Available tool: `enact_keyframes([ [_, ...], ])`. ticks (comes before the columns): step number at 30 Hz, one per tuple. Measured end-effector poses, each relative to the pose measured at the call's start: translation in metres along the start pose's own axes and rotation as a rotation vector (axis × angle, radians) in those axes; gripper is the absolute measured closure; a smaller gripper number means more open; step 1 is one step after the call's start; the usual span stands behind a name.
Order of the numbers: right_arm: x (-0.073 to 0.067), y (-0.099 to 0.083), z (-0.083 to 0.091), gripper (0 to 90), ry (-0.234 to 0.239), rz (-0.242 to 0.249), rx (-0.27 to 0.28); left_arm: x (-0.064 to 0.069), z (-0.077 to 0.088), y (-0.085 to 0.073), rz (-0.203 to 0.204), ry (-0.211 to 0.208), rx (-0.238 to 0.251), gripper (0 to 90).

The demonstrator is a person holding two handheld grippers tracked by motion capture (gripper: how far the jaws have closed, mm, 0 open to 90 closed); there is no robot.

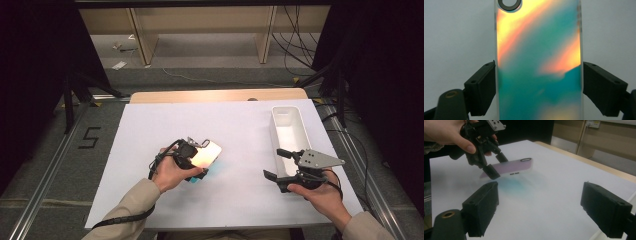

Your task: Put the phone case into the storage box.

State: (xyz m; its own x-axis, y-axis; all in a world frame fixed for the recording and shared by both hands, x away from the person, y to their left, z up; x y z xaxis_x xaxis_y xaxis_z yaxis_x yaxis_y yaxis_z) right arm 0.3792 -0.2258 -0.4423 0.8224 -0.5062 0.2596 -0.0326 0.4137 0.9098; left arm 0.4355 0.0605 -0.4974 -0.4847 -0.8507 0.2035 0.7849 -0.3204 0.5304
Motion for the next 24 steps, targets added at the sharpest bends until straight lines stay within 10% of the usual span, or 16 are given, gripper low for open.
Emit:
enact_keyframes([
  [24,0.007,0.013,-0.008,16.0,-0.065,-0.061,0.021,0.011,0.013,0.01,-0.03,-0.018,0.161,17.2],
])
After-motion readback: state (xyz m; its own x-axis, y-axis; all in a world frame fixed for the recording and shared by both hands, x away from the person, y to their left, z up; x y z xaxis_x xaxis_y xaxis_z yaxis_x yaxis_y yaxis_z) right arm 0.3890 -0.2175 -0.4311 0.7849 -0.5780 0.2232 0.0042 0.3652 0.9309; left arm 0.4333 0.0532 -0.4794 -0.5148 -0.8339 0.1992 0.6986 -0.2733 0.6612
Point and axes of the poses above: each handheld gripper's, and its own axes: z roughly backward along the jaws, y roughly out of its top, x roughly to its right, the point moved 6 cm from there along -z, roughly forward along the jaws, and after that the axes turned 15 degrees about z, right-handed, at the moved point
